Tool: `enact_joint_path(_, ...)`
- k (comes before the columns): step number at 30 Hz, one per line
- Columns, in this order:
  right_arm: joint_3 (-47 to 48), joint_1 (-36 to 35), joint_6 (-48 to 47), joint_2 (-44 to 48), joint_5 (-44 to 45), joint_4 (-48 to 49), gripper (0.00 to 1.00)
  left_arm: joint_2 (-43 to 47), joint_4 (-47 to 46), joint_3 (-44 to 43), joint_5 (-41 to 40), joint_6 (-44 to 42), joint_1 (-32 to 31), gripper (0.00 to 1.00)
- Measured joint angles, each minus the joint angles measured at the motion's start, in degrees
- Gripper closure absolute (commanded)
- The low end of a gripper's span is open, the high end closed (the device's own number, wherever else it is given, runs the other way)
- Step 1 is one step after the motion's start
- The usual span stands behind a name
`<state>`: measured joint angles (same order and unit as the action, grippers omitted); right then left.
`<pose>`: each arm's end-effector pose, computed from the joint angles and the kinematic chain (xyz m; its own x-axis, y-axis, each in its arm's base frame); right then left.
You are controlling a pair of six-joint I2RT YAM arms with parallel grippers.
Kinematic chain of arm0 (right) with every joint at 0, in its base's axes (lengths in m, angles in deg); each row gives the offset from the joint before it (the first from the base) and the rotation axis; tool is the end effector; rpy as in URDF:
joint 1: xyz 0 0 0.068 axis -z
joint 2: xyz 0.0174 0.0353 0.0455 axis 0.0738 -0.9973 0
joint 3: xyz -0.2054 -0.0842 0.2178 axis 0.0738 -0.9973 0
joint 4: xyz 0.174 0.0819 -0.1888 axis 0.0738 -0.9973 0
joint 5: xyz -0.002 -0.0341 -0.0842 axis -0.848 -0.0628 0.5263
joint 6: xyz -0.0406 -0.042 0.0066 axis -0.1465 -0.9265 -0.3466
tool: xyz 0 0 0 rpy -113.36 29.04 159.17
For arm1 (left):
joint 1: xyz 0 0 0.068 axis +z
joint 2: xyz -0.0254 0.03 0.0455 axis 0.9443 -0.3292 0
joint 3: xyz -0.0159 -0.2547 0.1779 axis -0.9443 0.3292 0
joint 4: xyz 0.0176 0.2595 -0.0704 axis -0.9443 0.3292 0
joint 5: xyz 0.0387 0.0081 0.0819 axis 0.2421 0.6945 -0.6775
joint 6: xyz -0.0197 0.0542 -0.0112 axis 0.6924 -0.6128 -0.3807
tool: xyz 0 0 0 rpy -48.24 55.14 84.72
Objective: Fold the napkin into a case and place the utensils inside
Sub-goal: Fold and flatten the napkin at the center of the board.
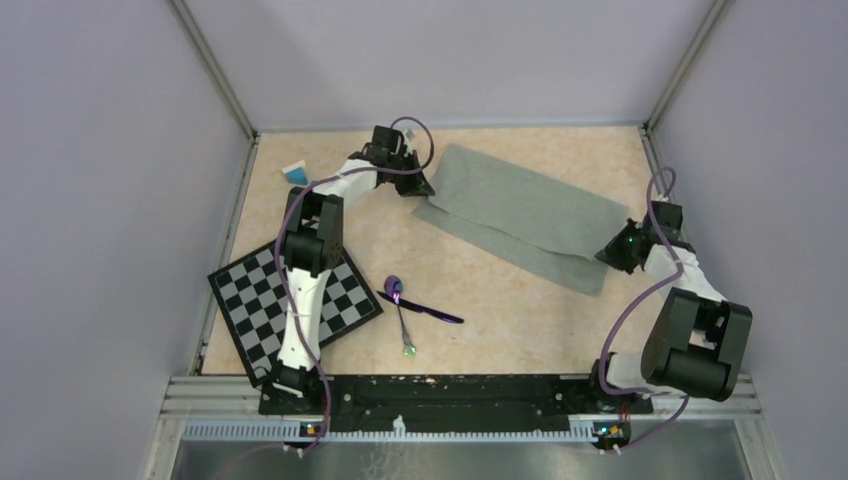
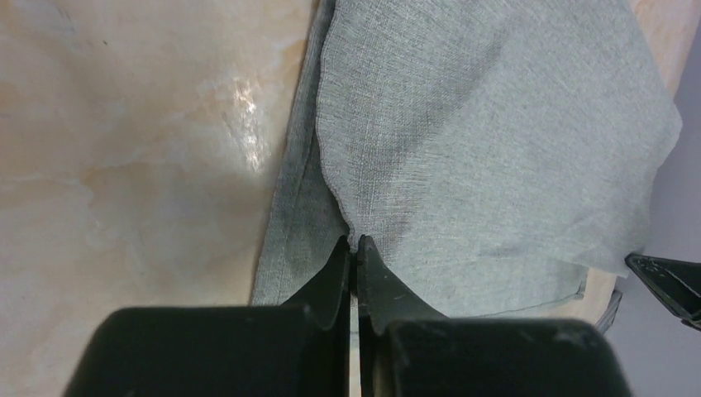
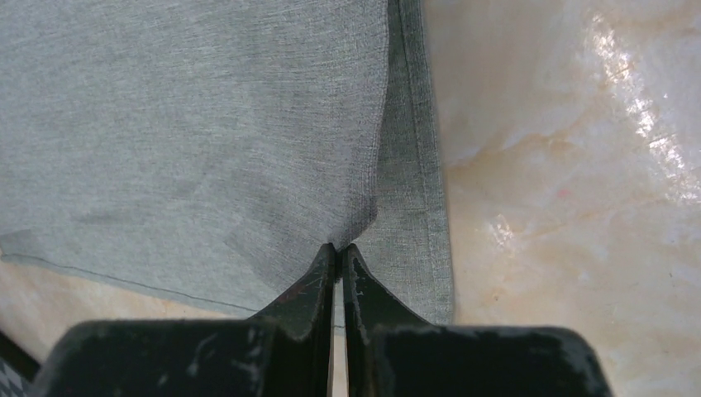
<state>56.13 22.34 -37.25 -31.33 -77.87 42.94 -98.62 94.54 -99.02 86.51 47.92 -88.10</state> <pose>0.2527 -0.0733 0.2196 -0.5901 0.6769 -0.4399 0.5281 0.7358 0.4238 0.5292 -0.1858 0.1797 -0.8917 -0.2202 -0.3956 0.1047 0.7498 -0.6533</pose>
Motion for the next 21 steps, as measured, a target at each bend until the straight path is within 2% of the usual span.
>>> enact_joint_path(7,-2.29,0.0,-1.57,3.45,-1.05,-2.12,1.0,0.09,7.56,-0.66,-0.52,-3.48,-0.02,1.0)
enact_joint_path(21,-5.7,0.0,-2.1,7.8,-1.86,-4.66,1.0,3.32,12.28,2.32,-6.34,-6.03,0.17,1.0)
